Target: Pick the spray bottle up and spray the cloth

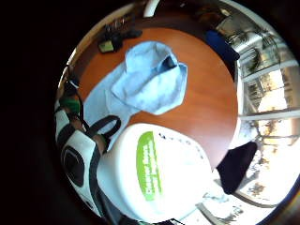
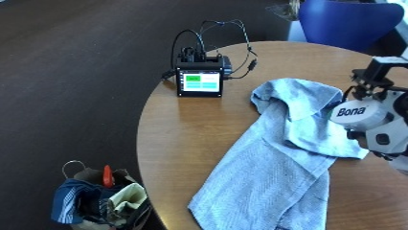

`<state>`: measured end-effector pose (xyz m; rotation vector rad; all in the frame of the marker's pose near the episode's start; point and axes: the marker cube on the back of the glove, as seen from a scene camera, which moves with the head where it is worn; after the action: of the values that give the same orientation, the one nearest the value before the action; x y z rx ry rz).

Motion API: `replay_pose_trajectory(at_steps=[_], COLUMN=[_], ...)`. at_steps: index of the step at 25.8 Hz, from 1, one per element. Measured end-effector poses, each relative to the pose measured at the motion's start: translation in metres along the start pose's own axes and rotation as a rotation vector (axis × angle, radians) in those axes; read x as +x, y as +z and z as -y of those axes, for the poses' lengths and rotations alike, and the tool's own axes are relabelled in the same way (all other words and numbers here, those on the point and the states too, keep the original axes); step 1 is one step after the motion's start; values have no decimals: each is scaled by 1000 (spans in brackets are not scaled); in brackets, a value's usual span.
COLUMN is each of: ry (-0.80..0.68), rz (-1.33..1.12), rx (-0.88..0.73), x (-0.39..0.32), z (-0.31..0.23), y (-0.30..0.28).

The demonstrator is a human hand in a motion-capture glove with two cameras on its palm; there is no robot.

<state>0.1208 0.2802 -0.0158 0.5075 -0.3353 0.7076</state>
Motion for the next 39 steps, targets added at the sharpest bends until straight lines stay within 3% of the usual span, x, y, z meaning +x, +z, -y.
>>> replay_pose_trajectory(at_steps=[8, 13, 16, 31, 39], ry=[-153, -244, -262, -251, -321], rz=[-244, -382, -496, -537, -213], rx=[-330, -739, -869, -1015, -961], x=[-37, -65, -73, -64, -71], z=[0, 12, 14, 5, 6], y=[24, 38, 42, 65, 62])
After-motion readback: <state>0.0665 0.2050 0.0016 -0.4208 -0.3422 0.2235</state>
